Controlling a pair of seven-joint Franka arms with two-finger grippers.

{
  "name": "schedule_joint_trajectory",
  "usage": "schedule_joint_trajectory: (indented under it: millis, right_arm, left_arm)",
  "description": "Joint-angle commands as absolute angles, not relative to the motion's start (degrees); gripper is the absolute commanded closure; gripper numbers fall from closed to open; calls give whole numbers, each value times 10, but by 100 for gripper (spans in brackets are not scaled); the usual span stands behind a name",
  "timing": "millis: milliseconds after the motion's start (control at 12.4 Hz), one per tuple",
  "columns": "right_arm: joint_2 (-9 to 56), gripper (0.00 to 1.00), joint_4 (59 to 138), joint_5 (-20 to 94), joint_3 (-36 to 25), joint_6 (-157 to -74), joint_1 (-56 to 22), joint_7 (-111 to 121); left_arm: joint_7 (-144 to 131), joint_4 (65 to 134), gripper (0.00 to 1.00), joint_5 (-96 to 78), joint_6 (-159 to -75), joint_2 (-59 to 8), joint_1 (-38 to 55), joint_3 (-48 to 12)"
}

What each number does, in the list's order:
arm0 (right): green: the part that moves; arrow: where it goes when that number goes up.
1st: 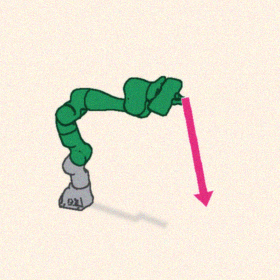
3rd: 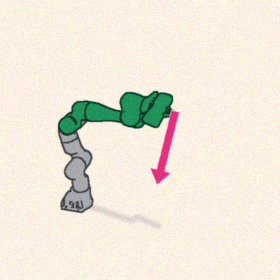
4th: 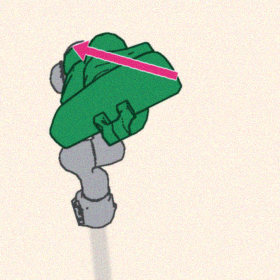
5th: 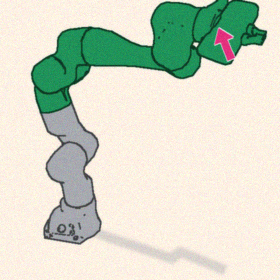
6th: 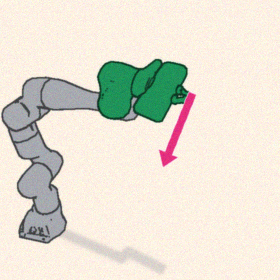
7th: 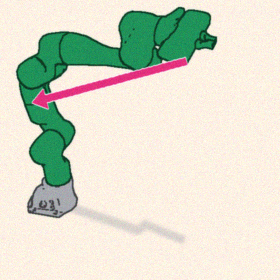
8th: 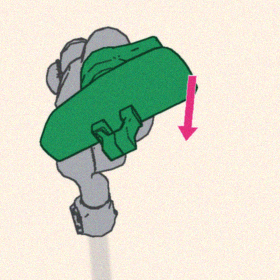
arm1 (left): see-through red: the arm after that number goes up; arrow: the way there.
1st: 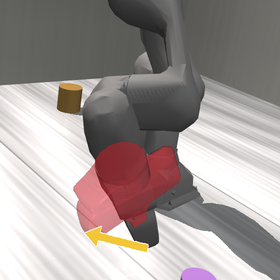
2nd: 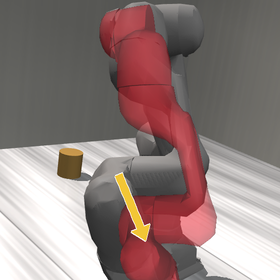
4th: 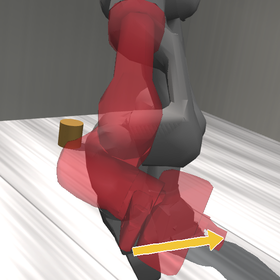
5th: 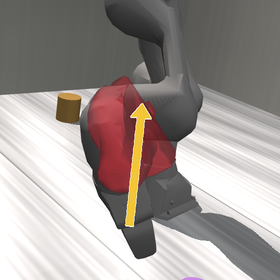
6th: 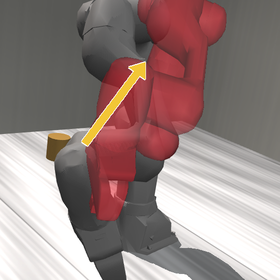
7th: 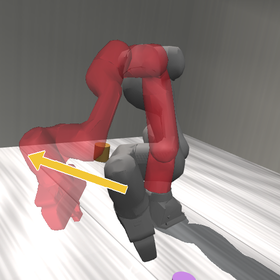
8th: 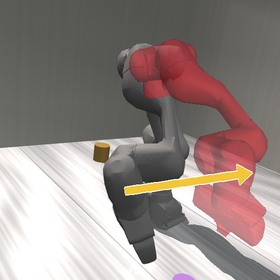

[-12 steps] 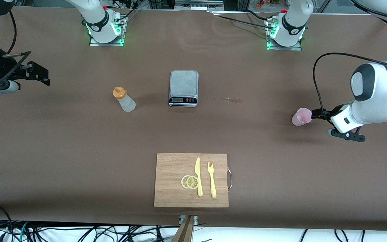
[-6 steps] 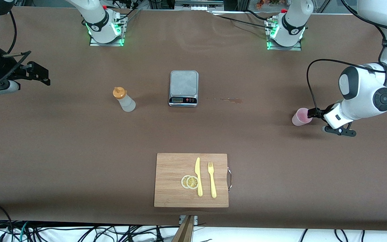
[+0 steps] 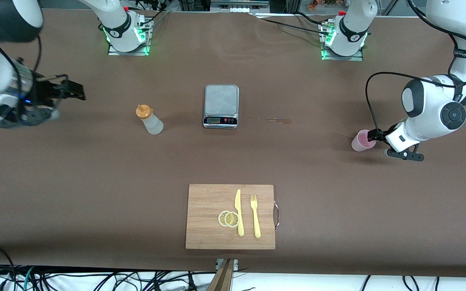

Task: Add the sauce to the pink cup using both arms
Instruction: 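Reach the left gripper down to the pink cup and grasp it, then carry the pink cup onto the scale while the right gripper reaches the bottle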

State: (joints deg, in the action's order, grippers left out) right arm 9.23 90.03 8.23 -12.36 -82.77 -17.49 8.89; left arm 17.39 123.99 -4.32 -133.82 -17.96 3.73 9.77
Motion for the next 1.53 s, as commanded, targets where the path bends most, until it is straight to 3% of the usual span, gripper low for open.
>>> schedule_joint_trajectory:
  millis: [0, 161, 402, 482, 562, 1124, 1446]
  right_arm:
    - [84, 0, 876, 118, -127, -809, -171, 257]
    - [83, 0, 878, 162, -146, -831, -164, 483]
    - [89, 0, 895, 222, -196, -824, -157, 645]
    - [91, 0, 898, 230, -198, -823, -154, 676]
    - [92, 0, 906, 242, -198, -819, -133, 714]
    - [139, 0, 994, 350, -196, -807, -63, 939]
    - [207, 0, 1025, 412, -194, -809, -33, 1106]
  left_arm:
    - [178, 1266, 5, -54, -1363, -166, 41, 98]
    - [175, 1266, 23, -55, -1363, -167, 48, 98]
    - [160, 1263, 76, -54, -1360, -168, 55, 97]
    - [160, 1261, 91, -54, -1360, -171, 55, 95]
    - [161, 1260, 100, -54, -1360, -172, 56, 95]
    - [143, 1216, 100, -82, -1334, -152, 99, 78]
    - [-2, 1134, 100, -91, -1239, -141, 184, 39]
